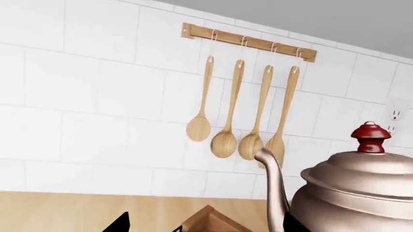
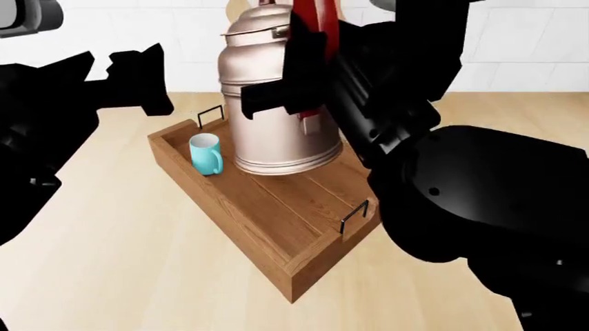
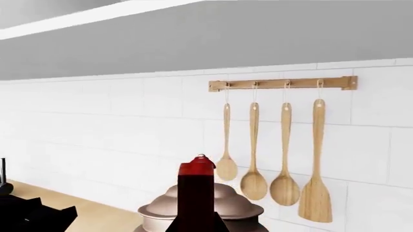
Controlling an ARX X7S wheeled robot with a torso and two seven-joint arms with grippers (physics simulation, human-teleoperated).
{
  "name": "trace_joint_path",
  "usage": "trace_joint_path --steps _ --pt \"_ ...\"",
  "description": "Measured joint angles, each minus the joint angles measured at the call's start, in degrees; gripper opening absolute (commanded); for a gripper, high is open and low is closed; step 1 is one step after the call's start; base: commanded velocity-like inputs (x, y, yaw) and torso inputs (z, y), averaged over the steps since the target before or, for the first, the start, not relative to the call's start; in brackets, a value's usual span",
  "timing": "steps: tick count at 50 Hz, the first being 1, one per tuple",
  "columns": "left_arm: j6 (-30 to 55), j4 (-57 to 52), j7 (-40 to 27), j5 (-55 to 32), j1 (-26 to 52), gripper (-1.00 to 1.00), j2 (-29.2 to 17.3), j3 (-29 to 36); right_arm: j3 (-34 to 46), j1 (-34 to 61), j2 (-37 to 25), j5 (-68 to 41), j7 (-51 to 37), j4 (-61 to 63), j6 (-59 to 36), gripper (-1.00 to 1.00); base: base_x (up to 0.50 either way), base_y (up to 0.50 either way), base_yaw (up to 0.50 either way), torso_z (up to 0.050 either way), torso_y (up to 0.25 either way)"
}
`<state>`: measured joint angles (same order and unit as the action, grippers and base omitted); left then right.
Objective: Pick the kettle from the counter and place it on the tray. Then pick the mug from the cabinet and place it on the tray. Then close the cabinet doors.
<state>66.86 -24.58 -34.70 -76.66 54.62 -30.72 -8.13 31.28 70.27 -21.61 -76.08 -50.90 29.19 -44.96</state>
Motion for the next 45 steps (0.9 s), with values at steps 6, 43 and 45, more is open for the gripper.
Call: trace_joint_path --steps 6,43,45 --pt "-0.37 0.09 0.21 0.27 -0.34 1.0 -0.12 0.12 0.12 -1.6 0.08 1.05 0.91 -0.13 1.25 -1.0 0.0 0.0 0.0 0.002 0.0" --pt "-2.27 0.53 1.2 1.24 -1.88 1.0 -0.77 0.78 2.02 -9.56 -1.2 6.66 6.06 -1.56 6.18 -1.0 0.0 0.0 0.0 0.0 0.001" --pt "-2.35 0.55 1.23 1.27 -1.94 1.0 -0.8 0.81 2.16 -10.02 -1.33 6.9 6.28 -1.59 6.38 -1.0 0.0 0.0 0.0 0.0 0.005"
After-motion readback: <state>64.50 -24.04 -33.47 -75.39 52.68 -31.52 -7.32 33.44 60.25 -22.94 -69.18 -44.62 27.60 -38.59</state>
